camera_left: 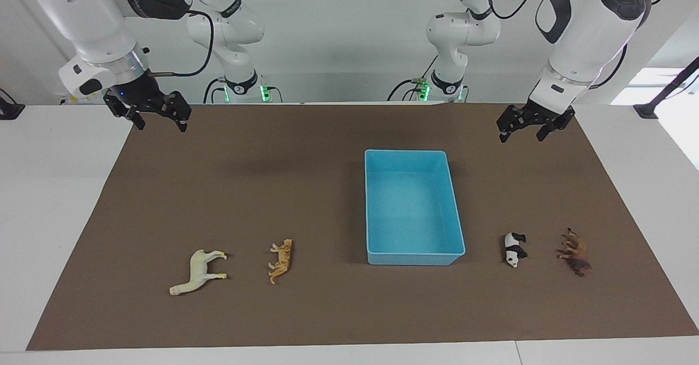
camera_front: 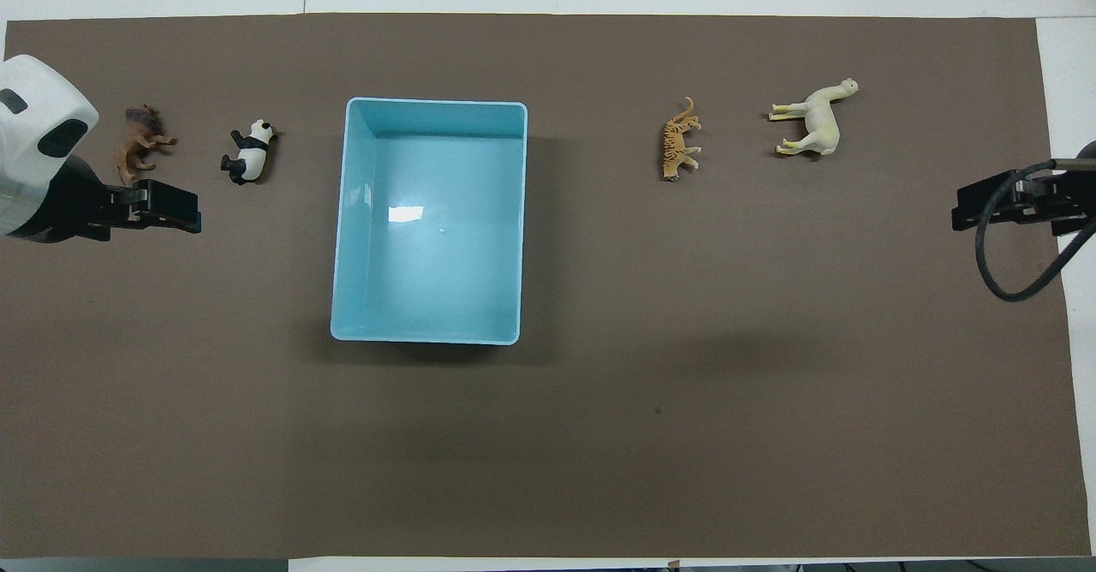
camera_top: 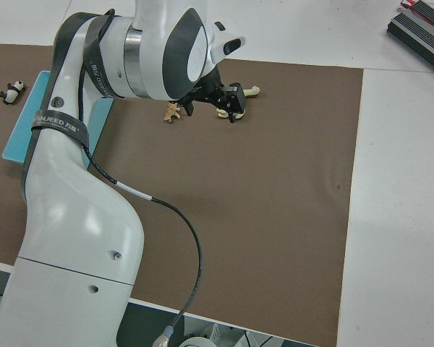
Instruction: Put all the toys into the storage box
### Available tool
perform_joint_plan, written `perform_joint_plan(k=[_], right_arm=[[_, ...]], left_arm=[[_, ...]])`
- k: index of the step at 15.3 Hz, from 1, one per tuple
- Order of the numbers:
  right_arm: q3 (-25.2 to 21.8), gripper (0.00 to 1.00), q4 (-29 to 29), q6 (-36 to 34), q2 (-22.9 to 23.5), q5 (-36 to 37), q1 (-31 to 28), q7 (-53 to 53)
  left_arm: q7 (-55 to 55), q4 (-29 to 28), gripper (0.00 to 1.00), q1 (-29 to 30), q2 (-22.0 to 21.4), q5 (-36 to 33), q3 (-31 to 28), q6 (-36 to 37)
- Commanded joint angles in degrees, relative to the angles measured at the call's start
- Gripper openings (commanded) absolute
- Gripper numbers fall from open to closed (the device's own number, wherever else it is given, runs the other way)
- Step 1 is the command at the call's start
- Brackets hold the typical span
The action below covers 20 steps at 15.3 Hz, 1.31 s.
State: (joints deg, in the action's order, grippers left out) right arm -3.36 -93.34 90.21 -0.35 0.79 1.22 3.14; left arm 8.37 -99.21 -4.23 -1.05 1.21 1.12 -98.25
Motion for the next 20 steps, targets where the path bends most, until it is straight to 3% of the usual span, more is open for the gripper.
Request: perform_joint_plan(k=[1,5,8,12,13,16,20], right_arm=[[0.6,1.00,-1.8,0.3,-1.6,-0.4,-1.2,0.5],[0.6,1.00,-3.9,6.2,-0.7,-0.4,-2.0,-2.5],[0.7,1.00,-4.4,11.9,4.4,-0.4,-2.3,-3.2],[0.7,1.00,-4.4,22.1,12.3,-0.5,-2.0,-2.9],[0.7,1.00,-4.4,24.3,13.9,-0.5,-1.9,-3.1],[0.7,1.00,-4.4,30.1,17.1,-0.3,-1.3,-3.3],[0.8,1.00,-2.7,35.1,22.6,0.3,-1.3,-7.4]], left_arm=[[6.3,-2.6,1.00,2.0,-1.1,0.0,0.0,-6.1],[8.0,-2.7,1.00,2.4,-1.0,0.0,0.0,-7.8],[6.1,-2.4,1.00,2.4,1.2,-4.3,0.0,-11.5],[2.9,8.4,1.00,3.6,16.7,-6.7,0.0,-13.8],[1.8,9.3,1.00,3.7,20.4,-7.3,0.0,-18.7],[1.6,9.0,1.00,4.8,27.2,-7.5,0.0,-27.1],[-2.8,8.2,1.00,4.8,30.0,-8.1,0.0,-32.9]])
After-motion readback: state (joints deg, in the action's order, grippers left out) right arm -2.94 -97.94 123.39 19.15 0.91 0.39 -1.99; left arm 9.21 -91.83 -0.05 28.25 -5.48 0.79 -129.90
